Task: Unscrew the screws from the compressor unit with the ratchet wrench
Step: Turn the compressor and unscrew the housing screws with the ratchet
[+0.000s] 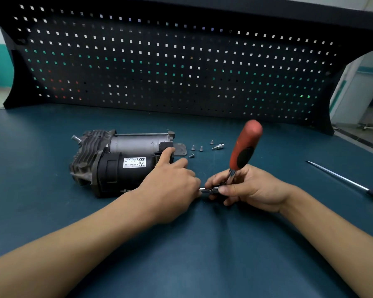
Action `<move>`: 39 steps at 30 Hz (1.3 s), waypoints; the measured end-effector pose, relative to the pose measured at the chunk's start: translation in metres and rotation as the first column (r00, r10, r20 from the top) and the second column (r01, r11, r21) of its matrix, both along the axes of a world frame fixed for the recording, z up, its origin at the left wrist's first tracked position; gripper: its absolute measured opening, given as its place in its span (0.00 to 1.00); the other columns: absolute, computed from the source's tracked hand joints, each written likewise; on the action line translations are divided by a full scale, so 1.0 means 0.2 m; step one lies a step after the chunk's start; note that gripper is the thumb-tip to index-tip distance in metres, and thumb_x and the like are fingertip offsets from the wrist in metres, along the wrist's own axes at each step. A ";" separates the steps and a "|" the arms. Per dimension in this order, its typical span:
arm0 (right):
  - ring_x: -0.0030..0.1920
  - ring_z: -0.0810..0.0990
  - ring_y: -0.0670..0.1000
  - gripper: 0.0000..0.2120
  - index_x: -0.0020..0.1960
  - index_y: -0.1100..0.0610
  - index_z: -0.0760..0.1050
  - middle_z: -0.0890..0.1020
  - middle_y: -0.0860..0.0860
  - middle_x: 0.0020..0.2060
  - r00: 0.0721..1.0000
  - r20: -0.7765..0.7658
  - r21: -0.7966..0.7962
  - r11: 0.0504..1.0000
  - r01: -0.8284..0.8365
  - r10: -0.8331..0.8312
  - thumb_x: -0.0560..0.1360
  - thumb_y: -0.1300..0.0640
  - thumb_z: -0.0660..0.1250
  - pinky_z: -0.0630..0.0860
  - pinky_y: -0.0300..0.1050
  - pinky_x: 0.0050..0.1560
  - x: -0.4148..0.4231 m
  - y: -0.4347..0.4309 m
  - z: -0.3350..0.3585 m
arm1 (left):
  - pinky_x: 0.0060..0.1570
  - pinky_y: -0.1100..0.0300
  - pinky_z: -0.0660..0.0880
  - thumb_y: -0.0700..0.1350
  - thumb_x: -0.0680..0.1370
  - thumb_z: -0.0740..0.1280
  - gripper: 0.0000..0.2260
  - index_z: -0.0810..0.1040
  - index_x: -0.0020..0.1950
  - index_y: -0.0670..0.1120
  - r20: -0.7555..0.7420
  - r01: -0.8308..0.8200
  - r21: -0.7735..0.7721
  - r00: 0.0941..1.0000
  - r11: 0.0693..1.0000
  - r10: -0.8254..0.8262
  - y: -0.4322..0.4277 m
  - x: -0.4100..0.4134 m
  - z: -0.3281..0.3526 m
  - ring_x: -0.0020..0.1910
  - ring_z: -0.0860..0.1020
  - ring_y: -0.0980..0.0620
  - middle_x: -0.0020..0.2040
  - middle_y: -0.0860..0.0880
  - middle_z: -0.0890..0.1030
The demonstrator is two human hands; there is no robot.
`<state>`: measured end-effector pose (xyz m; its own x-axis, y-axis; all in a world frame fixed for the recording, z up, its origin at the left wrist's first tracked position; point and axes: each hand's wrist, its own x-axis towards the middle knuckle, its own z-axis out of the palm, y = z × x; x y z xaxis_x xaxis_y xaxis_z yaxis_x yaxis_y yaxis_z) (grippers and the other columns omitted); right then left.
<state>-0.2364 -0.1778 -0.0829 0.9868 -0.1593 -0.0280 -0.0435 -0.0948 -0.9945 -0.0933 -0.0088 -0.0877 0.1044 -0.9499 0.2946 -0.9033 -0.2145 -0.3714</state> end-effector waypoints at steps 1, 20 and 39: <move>0.48 0.84 0.49 0.09 0.49 0.52 0.86 0.86 0.52 0.50 1.000 -0.005 0.004 1.000 0.002 -0.002 0.71 0.60 0.73 0.80 0.40 0.40 0.00 0.00 0.00 | 0.69 0.40 0.49 0.56 0.84 0.54 0.16 0.78 0.48 0.52 -0.008 -0.006 0.002 1.000 1.000 0.006 0.00 0.00 0.00 0.53 0.71 0.49 0.44 0.55 0.79; 0.39 0.85 0.58 0.12 0.58 0.62 0.76 0.86 0.57 0.45 0.967 -0.129 0.133 0.962 0.237 -0.220 0.80 0.55 0.64 0.78 0.40 0.28 0.06 0.02 0.01 | 0.67 0.49 0.47 0.60 0.82 0.55 0.18 0.79 0.50 0.51 -0.073 -0.073 -0.013 0.995 0.997 0.071 -0.01 -0.03 0.03 0.57 0.72 0.50 0.48 0.53 0.82; 0.41 0.86 0.57 0.23 0.61 0.63 0.73 0.85 0.55 0.48 0.984 -0.113 0.160 0.975 0.152 -0.135 0.68 0.61 0.73 0.80 0.39 0.32 0.04 -0.01 0.01 | 0.68 0.52 0.49 0.62 0.80 0.58 0.17 0.80 0.49 0.53 -0.071 -0.073 -0.065 0.995 0.995 0.068 -0.01 -0.02 0.03 0.57 0.74 0.50 0.46 0.53 0.82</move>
<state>-0.2285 -0.1800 -0.0804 0.9447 -0.2836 -0.1647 -0.1457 0.0870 -0.9855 -0.0980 -0.0102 -0.0814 0.1929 -0.9176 0.3475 -0.9079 -0.3012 -0.2915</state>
